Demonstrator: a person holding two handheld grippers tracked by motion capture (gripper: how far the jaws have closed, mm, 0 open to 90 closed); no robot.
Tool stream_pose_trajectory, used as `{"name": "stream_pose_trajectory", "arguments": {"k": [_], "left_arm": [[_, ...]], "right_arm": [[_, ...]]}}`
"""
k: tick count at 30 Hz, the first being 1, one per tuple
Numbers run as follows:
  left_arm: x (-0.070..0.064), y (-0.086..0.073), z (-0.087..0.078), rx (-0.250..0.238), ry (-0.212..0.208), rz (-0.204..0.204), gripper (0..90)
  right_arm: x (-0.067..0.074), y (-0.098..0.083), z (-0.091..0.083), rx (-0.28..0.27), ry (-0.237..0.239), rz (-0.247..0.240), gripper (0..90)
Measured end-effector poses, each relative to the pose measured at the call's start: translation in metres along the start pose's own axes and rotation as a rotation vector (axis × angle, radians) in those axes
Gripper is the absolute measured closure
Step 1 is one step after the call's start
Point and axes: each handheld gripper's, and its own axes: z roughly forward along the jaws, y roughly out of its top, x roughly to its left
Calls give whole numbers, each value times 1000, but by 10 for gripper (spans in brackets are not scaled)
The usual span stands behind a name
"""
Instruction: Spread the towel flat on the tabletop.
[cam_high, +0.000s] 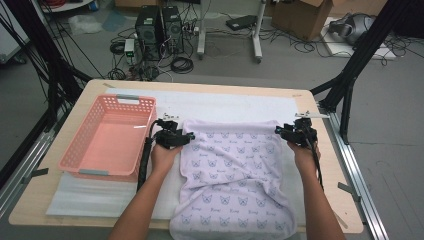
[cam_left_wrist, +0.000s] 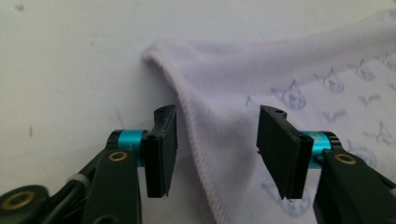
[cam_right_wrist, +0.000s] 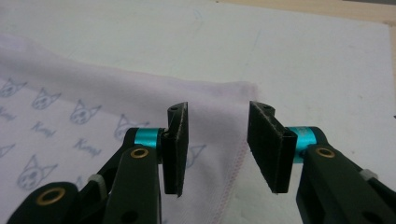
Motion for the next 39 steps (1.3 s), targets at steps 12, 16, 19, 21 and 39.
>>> {"name": "stream_pose_trajectory", "arguments": {"k": [12, 16, 19, 21, 39], "left_arm": [[-21, -28, -23, 6, -53, 83, 411], [-26, -35, -27, 8, -71, 61, 378], [-30, -41, -31, -7, -76, 72, 361], [-32, -44, -32, -13, -79, 78, 365], [-11, -1, -10, -123, 83, -30, 855]], "right_arm": [[18, -38, -28, 15, 82, -78, 559], [23, -47, -35, 43, 104, -99, 533], [28, -56, -39, 68, 144, -109, 484], [32, -62, -42, 63, 162, -119, 465], [34, -52, -8, 38, 45, -176, 855]]}}
